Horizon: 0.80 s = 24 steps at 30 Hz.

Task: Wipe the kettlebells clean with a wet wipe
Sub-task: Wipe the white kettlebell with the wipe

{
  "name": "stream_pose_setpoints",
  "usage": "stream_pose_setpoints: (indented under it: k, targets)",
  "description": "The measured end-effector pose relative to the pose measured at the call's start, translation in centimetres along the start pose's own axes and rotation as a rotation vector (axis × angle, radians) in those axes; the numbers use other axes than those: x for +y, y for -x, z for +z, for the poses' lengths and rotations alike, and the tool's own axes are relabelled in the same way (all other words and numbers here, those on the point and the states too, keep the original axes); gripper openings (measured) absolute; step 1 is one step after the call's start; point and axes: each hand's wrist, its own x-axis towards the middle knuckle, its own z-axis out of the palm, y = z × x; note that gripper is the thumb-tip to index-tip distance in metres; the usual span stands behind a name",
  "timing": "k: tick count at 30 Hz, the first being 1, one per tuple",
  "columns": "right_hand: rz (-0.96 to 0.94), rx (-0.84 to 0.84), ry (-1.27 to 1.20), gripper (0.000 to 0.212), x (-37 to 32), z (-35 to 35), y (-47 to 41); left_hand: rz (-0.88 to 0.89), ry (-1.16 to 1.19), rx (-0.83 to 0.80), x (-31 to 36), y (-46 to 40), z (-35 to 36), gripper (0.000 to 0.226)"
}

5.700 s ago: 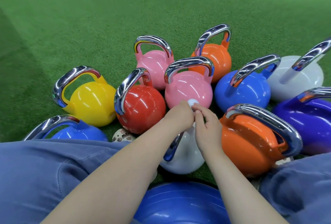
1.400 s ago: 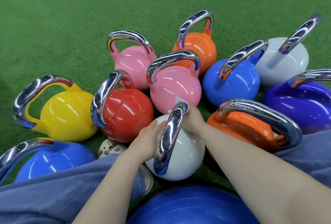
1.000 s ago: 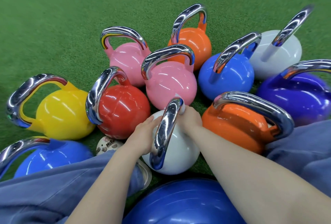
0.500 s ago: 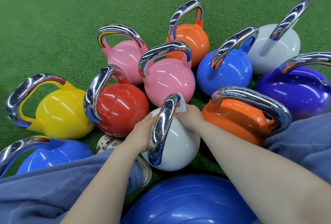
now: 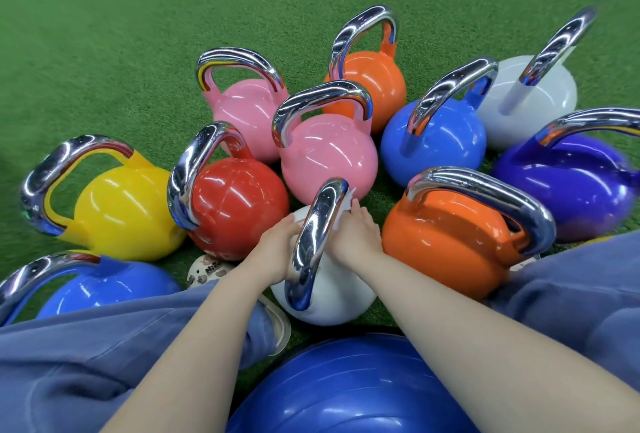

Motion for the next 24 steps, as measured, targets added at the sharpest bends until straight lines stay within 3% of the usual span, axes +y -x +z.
stream_pose_setpoints:
  k: [1,6,7,9,11,13,15,19,24]
  targets:
    - [0.016,-0.011,-0.002,0.069,0.1,-0.1,-0.2,0.007,0.064,0.038,0.2,-0.1,0.0,0.048]
    - [0.074,-0.095,-0.064,0.087,0.8,-0.6,-1.7,-0.03,0.171,0.298,3.1,0.6,-1.1,0.021]
    - [0.07,-0.098,-0.066,0.089,0.8,-0.6,-2.2,-0.034,0.225,0.295,3.6,0.8,-1.4,0.015]
    - [0.078,-0.11,-0.068,0.101,0.9,-0.6,-3.1,-0.058,0.303,0.239,4.4,1.2,-1.9,0.028]
    - [0.095,-0.102,-0.125,0.104,1.1,-0.8,-3.5,-0.078,0.317,0.179,4.9,1.3,-2.3,0.027]
    - [0.073,-0.057,-0.27,0.072,1.2,-1.7,-3.3,-0.073,0.315,0.153,5.2,1.5,-2.4,0.023]
    - [-0.008,-0.014,-0.366,0.016,1.0,-2.0,-3.3,-0.078,0.341,0.149,5.3,1.8,-2.5,0.023]
    - [-0.2,0.155,-0.362,0.004,-0.1,-2.4,-3.3,-0.083,0.339,0.168,5.3,2.2,-2.9,0.023]
    - [-0.416,0.169,-0.379,0.019,-0.8,-4.1,-1.9,-0.08,0.363,0.228,6.0,2.4,-3.9,0.018]
